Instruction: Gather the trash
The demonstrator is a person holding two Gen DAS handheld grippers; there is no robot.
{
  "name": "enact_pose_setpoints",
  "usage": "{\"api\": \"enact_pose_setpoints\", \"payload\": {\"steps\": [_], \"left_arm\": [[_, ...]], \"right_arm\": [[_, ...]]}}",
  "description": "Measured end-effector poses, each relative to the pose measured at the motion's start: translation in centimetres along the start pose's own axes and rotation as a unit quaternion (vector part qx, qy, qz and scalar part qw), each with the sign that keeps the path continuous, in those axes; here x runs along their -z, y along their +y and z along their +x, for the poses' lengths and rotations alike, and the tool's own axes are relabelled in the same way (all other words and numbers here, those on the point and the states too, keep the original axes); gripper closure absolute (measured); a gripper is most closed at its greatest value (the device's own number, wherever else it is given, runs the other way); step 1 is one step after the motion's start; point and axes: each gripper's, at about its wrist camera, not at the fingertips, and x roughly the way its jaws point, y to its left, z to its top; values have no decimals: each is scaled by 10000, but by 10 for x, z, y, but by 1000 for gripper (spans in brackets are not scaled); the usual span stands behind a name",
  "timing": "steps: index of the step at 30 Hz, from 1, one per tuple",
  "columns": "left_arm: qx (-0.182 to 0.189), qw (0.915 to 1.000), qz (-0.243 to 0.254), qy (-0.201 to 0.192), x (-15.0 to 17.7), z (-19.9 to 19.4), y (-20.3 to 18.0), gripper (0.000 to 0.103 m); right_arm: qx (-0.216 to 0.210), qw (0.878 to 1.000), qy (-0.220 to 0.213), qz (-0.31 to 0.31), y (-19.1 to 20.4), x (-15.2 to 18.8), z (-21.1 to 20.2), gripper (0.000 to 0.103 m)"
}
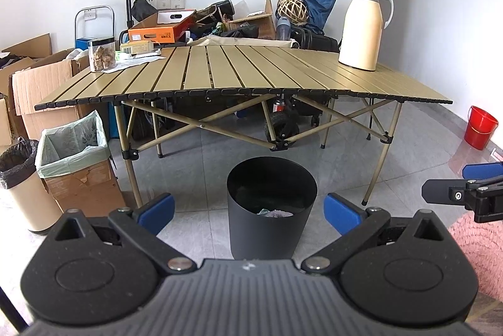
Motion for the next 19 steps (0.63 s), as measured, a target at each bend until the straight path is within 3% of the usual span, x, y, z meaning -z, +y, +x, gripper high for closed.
{"api": "enact_pose_setpoints", "payload": {"steps": [19], "left_arm": [[24, 10000, -41, -38, 2, 0, -1, 0]], "right_arm": [[4, 10000, 40, 24, -3, 3, 3, 0]]}}
